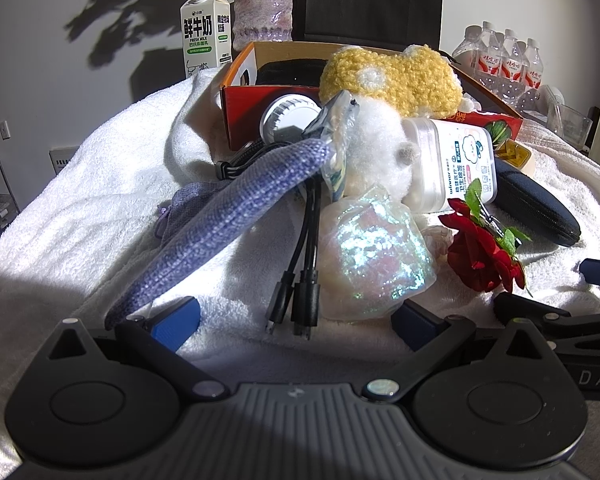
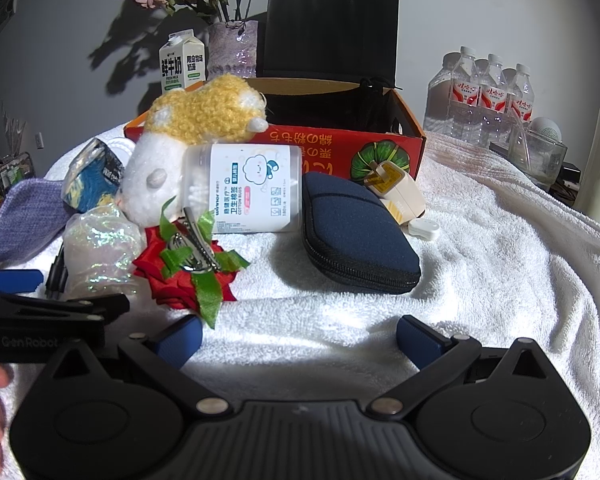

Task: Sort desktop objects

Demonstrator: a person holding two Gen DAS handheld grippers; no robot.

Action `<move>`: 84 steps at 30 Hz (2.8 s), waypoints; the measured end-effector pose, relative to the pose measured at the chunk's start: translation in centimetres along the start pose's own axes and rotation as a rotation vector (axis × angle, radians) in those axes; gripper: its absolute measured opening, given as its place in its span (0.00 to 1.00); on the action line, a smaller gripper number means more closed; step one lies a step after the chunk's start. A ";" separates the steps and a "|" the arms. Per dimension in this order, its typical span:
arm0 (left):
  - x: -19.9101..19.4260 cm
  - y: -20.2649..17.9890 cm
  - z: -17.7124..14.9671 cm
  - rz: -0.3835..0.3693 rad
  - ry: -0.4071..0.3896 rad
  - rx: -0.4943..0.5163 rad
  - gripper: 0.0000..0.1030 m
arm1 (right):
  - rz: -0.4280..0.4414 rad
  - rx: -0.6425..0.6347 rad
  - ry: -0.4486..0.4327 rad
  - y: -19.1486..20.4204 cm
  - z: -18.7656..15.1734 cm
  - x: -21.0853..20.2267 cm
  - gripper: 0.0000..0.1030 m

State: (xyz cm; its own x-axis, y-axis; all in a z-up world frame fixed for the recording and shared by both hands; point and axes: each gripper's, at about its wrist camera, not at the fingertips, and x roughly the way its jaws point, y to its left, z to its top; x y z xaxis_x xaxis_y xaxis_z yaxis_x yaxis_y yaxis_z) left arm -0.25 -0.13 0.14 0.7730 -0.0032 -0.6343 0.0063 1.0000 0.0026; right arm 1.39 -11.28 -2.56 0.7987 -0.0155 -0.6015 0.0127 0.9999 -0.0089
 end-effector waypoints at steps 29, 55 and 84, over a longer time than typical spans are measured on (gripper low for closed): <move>-6.3 4.6 0.4 -0.159 -0.311 0.100 0.74 | 0.197 -0.182 -0.246 5.0 0.5 -6.9 0.70; -15.6 9.2 3.4 -0.445 -0.347 -0.146 0.04 | 0.212 -0.118 -0.263 3.3 -0.1 -11.1 0.23; 4.6 2.7 30.2 -0.517 -0.241 -0.017 0.04 | 0.098 -0.006 -0.132 -7.8 24.7 6.3 0.23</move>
State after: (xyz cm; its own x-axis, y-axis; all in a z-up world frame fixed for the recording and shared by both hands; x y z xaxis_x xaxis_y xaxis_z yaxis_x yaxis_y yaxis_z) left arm 22.42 2.41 20.57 0.7953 -0.4914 -0.3551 0.4135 0.8680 -0.2751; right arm 21.20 -19.16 13.45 0.8681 0.0821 -0.4895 -0.0723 0.9966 0.0390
